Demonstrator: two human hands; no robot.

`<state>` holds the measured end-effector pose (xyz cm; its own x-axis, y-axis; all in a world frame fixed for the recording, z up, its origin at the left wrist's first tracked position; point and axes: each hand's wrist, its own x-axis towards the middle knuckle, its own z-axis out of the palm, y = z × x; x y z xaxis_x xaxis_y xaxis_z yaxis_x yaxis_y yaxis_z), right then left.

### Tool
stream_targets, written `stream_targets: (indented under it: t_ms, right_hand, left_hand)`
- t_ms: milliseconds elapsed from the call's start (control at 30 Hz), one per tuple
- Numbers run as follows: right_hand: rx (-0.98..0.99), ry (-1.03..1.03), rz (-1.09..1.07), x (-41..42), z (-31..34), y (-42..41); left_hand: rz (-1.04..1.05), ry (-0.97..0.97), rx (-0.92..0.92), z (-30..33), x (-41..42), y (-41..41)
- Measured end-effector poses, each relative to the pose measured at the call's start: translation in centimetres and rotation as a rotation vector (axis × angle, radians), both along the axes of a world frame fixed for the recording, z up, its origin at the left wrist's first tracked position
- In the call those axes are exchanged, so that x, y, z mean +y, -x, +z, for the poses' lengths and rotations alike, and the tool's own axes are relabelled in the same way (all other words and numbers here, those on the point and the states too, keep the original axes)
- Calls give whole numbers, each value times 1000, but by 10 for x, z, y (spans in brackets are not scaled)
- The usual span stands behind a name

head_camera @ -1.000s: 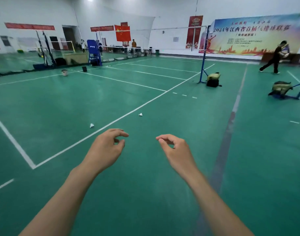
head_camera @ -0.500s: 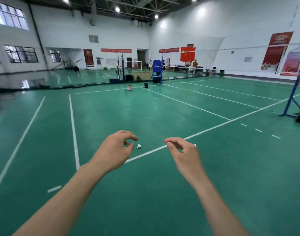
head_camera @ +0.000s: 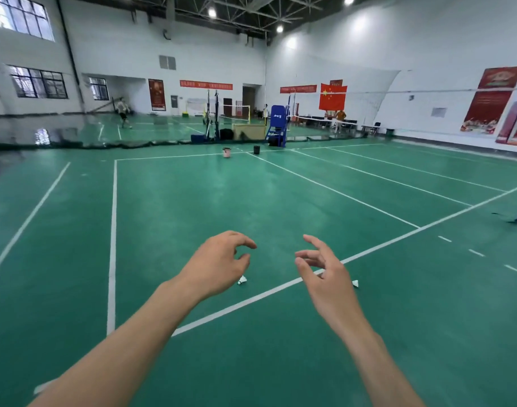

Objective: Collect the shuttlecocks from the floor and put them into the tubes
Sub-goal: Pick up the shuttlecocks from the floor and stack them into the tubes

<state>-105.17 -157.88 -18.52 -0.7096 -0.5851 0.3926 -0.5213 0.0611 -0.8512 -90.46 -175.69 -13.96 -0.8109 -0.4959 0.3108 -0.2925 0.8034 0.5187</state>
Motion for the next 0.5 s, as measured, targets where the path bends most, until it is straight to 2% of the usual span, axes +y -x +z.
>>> stream_targets:
  t_ms: [133,267,433,500]
  right_hand:
    - [-1,-22,-42,-60,-5,88]
    - [8,-15,-24,-129,-31,198]
    - [-54,-95,2,-203,-81,330]
    - [-110,-136,26,-238,-97,377]
  left_hand:
    - [-45,-34,28,-2,-66,90]
    - [-5,-26,67,-31,-143,192]
    - [66,-91,-215,-80,-226,307]
    - [85,-106,-275,-94,-263,347]
